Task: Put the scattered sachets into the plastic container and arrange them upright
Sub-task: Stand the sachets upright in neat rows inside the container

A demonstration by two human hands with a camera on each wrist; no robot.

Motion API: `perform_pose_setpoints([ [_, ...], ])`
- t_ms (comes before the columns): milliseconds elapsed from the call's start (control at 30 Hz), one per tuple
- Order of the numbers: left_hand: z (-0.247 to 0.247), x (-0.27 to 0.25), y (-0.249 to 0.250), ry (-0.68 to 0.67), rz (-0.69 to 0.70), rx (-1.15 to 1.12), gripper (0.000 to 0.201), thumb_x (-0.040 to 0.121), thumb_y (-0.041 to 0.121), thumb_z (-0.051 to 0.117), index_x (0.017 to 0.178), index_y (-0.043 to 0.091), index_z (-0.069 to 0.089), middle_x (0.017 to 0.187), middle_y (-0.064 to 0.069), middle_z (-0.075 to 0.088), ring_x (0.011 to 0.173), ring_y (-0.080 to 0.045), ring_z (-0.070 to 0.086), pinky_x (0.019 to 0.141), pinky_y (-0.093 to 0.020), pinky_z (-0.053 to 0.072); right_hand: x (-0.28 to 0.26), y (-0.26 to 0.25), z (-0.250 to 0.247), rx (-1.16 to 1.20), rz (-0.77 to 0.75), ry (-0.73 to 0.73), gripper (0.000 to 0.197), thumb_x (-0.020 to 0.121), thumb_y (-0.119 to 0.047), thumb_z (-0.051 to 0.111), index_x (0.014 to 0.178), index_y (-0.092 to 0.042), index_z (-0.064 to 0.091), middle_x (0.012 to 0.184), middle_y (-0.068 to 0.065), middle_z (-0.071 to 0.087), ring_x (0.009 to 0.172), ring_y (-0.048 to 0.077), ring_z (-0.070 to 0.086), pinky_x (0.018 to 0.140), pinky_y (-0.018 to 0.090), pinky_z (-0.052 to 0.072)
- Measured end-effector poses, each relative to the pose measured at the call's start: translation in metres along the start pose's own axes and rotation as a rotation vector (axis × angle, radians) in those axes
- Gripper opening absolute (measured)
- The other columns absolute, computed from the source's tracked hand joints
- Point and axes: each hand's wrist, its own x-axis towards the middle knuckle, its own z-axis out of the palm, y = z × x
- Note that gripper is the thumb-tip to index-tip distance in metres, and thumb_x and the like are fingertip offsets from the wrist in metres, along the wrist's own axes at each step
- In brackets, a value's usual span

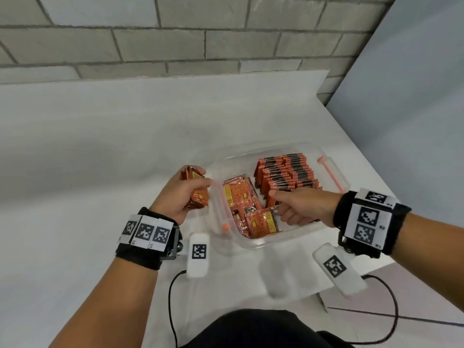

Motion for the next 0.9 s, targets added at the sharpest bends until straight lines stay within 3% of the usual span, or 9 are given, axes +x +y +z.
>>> perform_pose_setpoints([
  [133,0.006,0.002,-0.010,-0.017,-0.026,0.030,0.024,0.084,-0.001,0.064,0.096,0.019,0.057,0.069,-0.003,0.059,0.053,-0.013,0.060,0.051,-0.027,0.047,0.005,-0.005,0.012,-0.054,0.043,0.007,0.076,0.088,-0.068,0.036,0.129,-0.006,0.051,0.119,0.011,0.061,0.105,0.021,0.059,0.094,0.031,0.049],
  [333,0.005,0.003,-0.011,-0.004,-0.030,0.048,0.025,0.083,-0.003,0.064,0.093,0.019,0.058,0.072,-0.003,0.058,0.056,-0.015,0.059,0.057,-0.030,0.046,0.007,-0.013,0.020,-0.096,0.072,-0.042,0.081,0.088,-0.070,0.031,0.144,-0.012,0.035,0.137,0.013,0.051,0.118,0.026,0.055,0.104,0.037,0.042],
  [900,0.006,-0.001,-0.010,0.009,-0.035,0.037,0.026,0.083,-0.003,0.063,0.095,0.019,0.058,0.078,-0.006,0.057,0.063,-0.019,0.058,0.058,-0.030,0.047,0.021,-0.012,0.030,-0.139,-0.077,-0.098,0.074,0.091,-0.063,0.038,0.140,-0.008,0.042,0.138,0.009,0.052,0.116,0.019,0.058,0.097,0.034,0.048],
])
